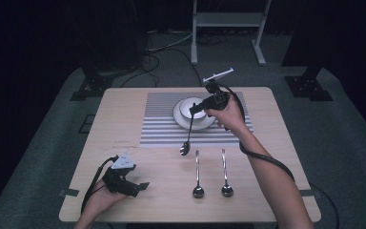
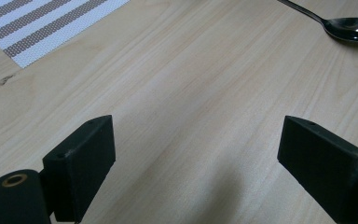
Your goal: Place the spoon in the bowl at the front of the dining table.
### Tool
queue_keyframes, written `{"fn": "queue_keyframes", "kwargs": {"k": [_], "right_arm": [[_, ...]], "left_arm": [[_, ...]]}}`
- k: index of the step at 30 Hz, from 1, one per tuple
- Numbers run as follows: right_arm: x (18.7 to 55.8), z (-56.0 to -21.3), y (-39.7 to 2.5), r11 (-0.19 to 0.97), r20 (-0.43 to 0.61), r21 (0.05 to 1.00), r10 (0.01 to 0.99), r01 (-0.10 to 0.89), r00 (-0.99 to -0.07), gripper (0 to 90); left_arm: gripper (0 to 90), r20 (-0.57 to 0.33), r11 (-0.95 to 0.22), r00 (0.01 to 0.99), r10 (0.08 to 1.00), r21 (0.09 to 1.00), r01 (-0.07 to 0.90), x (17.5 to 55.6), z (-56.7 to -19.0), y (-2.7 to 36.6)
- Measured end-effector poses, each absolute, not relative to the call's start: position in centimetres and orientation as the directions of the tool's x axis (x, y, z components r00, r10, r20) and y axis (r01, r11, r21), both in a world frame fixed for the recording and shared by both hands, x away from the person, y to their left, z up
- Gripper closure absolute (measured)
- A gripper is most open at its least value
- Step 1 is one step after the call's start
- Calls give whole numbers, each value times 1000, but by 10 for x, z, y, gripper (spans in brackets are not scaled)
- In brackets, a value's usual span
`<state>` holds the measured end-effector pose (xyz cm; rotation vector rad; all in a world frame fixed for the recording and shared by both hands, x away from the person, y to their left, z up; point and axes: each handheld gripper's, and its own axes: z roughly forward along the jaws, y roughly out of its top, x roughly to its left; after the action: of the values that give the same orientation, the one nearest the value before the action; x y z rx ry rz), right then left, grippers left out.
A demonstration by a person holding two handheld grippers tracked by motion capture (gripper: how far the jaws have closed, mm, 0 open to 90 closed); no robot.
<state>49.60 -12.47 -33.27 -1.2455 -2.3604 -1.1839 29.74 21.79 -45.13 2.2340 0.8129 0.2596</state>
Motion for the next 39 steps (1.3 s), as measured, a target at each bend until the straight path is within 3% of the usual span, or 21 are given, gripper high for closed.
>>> {"fn": "queue_keyframes", "kwargs": {"k": [39], "right_arm": [[525, -313, -158, 135, 529, 590, 679, 796, -508, 882]], "left_arm": [[99, -35, -544, 782, 622, 699, 464, 297, -451, 218]]}}
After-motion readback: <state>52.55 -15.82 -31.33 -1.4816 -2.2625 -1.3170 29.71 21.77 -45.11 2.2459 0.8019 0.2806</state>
